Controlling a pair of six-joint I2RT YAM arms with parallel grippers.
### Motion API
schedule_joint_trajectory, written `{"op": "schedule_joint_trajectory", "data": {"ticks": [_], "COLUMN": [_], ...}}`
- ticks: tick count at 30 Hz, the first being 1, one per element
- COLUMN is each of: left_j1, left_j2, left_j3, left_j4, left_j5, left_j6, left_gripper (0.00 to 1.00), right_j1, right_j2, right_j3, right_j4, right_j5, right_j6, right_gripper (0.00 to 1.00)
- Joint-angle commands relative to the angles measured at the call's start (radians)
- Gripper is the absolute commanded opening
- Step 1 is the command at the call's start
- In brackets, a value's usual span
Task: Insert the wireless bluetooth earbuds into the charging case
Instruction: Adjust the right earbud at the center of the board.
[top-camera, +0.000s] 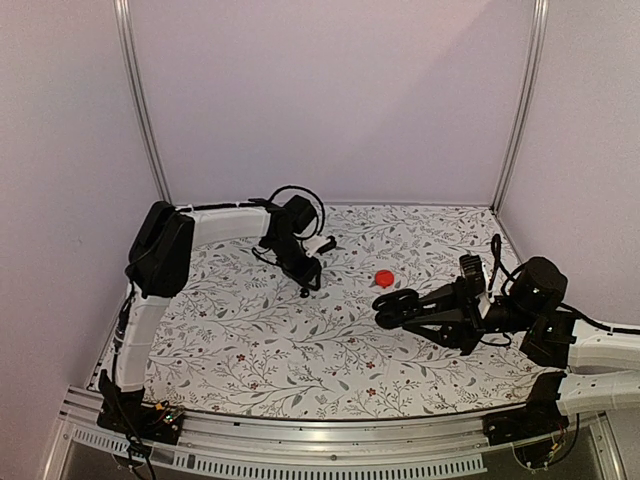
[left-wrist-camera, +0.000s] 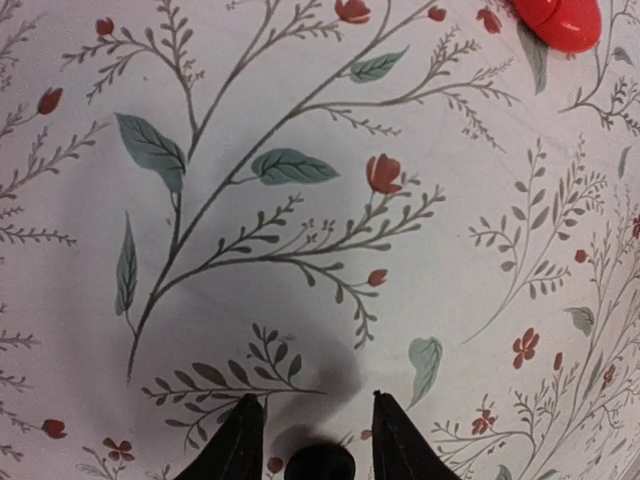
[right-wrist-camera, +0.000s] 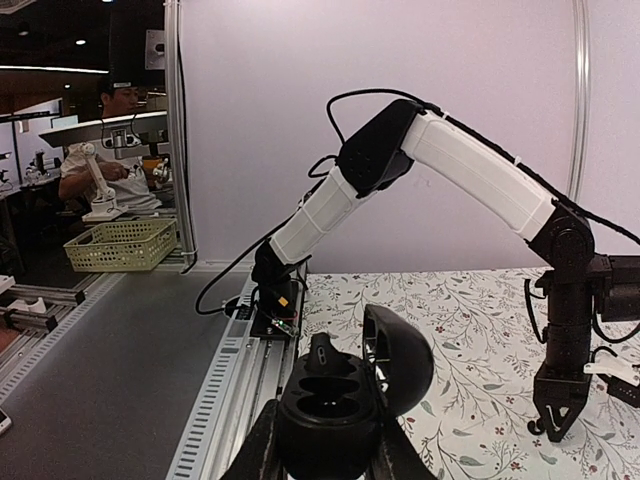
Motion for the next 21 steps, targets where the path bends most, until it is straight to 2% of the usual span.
{"op": "schedule_joint_trajectory", "data": {"ticks": [1,5,13,21], "left_j1": [0.017,0.022,0.023,-0.001], "left_j2": [-0.052,-0.078,-0.238,-0.393], "left_j3": [-0.077,-0.122,-0.330,-0.512], "left_j4": [0.052,0.068,0.143,0.242], "left_j5": [0.080,0.076,0.086,0.190], "left_j6": [-0.026,-0.039,-0.075,-0.096], "left_gripper": [0.36,0.35,0.33,0.33], "right_j1": [-0.005,-0.004,-0.005,-0.004], "right_j2": [0.004,0.003,0.004,0.010], "right_j3": [0.006,0.006,0.006,0.008], "right_j4": [-0.005,-0.007,-0.009,-0.008], "right_j5": [-0.002,-0.002,-0.004,-0.008], "right_j6": [-0.009,-0.009,-0.010,-0.009], "right_gripper": [0.00,0.00,0.00,0.00]}}
